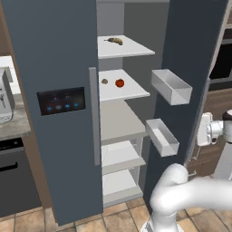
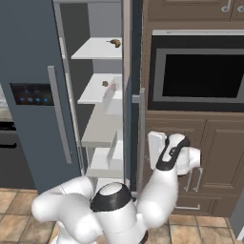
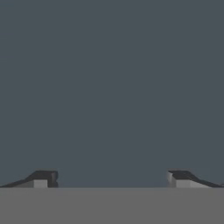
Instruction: Place the tomato in the correct fridge rack based on whether it is a fruit or vegetable. Finally, close the fridge door.
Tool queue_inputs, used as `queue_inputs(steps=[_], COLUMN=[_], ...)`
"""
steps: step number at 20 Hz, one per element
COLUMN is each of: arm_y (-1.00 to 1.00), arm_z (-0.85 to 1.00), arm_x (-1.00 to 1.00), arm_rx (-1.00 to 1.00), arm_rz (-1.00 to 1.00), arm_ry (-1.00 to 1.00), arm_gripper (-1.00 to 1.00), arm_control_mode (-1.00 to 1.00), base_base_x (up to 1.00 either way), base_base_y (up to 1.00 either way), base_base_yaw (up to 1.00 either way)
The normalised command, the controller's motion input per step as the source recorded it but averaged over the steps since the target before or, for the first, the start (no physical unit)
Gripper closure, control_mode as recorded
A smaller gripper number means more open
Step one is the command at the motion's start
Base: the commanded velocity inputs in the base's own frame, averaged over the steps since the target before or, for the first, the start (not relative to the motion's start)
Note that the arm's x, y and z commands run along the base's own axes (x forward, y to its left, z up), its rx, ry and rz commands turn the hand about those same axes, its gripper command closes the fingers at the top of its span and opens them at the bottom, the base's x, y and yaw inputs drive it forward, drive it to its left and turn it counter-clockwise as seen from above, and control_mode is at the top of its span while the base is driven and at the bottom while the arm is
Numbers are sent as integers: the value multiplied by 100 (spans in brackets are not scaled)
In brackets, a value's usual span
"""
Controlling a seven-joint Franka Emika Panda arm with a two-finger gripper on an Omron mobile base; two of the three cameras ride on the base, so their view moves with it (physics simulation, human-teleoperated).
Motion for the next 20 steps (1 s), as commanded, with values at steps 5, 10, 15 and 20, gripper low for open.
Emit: queue_inputs(steps=[5, 10, 15, 20], arm_y=[100, 93, 82, 82], arm_z=[-43, -17, 0, 1], arm_x=[0, 8, 18, 38], arm_rx=[0, 0, 0, 0], arm_rz=[8, 1, -2, -9], arm_ry=[-1, -5, -10, -11], arm_gripper=[-100, -100, -100, -100], arm_control_mode=[-100, -100, -100, -100], base_base_x=[0, 0, 0, 0], base_base_y=[0, 0, 0, 0], base_base_yaw=[0, 0, 0, 0])
